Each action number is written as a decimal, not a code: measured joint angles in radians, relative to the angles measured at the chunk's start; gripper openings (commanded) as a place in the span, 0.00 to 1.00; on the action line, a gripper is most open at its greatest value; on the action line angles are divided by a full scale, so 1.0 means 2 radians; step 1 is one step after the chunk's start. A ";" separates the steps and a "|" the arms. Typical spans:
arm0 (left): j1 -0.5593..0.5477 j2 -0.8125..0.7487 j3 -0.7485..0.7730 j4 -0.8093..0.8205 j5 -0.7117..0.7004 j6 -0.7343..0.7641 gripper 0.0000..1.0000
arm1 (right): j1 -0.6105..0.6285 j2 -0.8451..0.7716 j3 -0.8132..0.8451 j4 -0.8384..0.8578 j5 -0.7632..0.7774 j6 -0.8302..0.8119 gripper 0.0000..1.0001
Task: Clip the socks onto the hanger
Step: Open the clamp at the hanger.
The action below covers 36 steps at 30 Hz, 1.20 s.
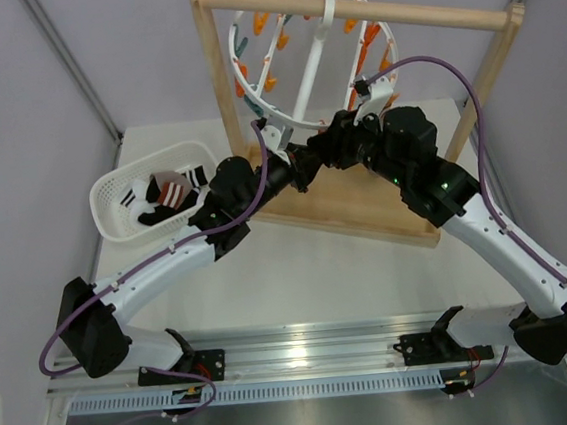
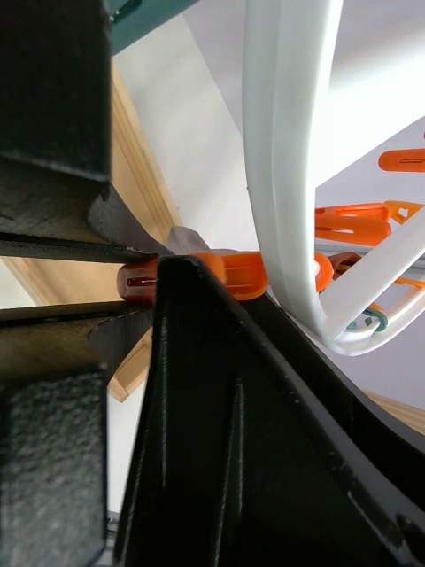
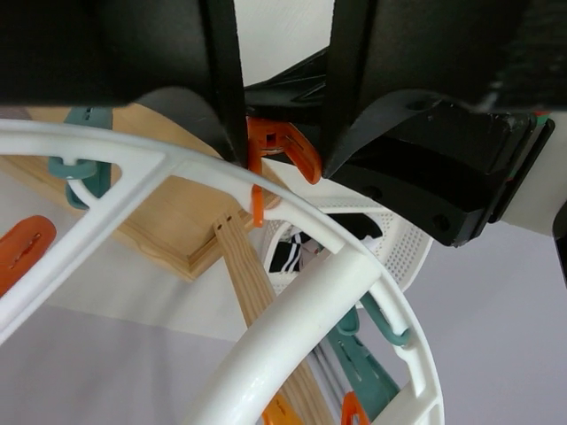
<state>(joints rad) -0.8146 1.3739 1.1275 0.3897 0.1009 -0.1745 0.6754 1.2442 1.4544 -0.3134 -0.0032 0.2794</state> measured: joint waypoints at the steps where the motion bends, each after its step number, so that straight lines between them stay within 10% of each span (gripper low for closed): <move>1: 0.000 0.000 0.000 0.000 0.001 0.000 0.03 | 0.000 -0.001 -0.002 0.002 0.003 0.001 0.29; 9: -0.001 -0.005 0.000 -0.014 0.002 -0.004 0.66 | -0.007 -0.014 -0.025 0.023 0.027 0.027 0.11; 15: -0.004 -0.045 -0.009 -0.063 -0.029 -0.023 0.91 | -0.020 -0.027 -0.054 0.040 0.049 0.062 0.00; 36: 0.099 -0.128 -0.028 -0.453 -0.243 -0.163 1.00 | -0.034 -0.037 -0.069 0.048 0.050 0.111 0.00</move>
<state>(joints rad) -0.6163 1.1187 1.0710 -0.5159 -0.3855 -0.5007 0.6071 1.1702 1.3163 -0.2180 0.0967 0.5018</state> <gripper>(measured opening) 0.995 0.269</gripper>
